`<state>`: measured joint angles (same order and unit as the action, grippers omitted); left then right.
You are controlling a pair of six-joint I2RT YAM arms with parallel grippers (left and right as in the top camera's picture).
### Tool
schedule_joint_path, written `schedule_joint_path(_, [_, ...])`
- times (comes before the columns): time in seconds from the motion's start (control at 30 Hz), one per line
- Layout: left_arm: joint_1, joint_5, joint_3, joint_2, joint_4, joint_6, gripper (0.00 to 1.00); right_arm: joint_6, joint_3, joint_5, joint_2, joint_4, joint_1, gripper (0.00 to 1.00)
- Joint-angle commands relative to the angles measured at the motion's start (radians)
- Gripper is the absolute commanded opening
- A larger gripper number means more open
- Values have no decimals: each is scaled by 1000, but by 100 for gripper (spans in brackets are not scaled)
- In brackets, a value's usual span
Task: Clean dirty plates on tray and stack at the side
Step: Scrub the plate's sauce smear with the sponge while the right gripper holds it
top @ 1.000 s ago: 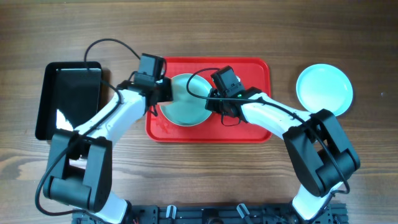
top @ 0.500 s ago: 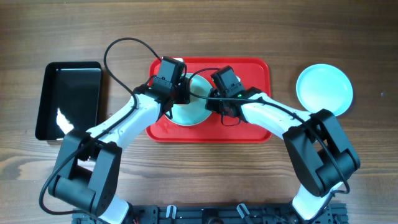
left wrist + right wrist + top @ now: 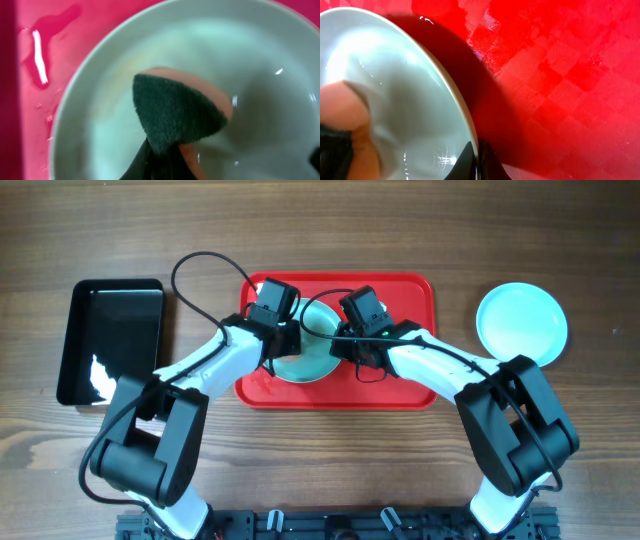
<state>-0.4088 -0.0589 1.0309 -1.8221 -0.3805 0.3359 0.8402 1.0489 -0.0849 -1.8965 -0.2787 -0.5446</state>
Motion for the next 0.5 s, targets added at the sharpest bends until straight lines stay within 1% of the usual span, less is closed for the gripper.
schedule_joint_path(0.0, [53,-154,-17,-22,-86,9,4,-2,-60,81,-93,-36,13,4])
schedule_joint_path(0.07, [69,-203,-17,-22,-106,9,4,-2,-60,81,-93,-36,13,4])
schedule_joint_path(0.27, [93,-274,-16,-20,-103,8,4,-2,-60,81,-93,-36,13,4])
schedule_joint_path(0.47, [93,-419,-3,2,-97,9,4,-2,-60,81,-93,-36,13,4])
